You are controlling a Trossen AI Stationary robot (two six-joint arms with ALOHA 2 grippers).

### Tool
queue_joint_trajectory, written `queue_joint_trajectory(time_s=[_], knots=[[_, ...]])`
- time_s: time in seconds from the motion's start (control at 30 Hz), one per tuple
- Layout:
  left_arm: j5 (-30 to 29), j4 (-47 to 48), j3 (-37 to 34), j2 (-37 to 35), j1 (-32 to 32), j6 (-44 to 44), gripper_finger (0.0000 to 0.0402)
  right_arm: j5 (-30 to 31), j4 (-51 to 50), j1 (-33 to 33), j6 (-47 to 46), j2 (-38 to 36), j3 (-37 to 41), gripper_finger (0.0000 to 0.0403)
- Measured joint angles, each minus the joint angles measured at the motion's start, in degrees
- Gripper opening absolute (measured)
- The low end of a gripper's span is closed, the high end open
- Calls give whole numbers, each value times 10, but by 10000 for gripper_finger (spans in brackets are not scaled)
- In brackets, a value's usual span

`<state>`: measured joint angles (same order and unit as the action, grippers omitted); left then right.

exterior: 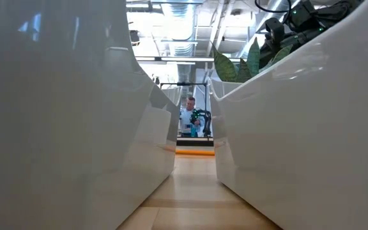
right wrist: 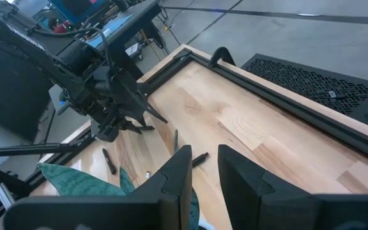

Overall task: Sort pens & pencils
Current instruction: Put the top left pen into the left gray bin

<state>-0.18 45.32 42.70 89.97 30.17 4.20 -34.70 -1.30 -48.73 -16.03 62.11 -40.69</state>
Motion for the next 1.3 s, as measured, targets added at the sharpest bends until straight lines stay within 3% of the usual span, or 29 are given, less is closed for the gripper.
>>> queue_joint_trajectory(time_s=[0.87, 1.3], knots=[[-6, 0, 0, 0, 0, -5, 33, 0, 0, 0, 0, 0, 0, 98], [-6, 0, 0, 0, 0, -14, 34, 0, 0, 0, 0, 0, 0, 98]])
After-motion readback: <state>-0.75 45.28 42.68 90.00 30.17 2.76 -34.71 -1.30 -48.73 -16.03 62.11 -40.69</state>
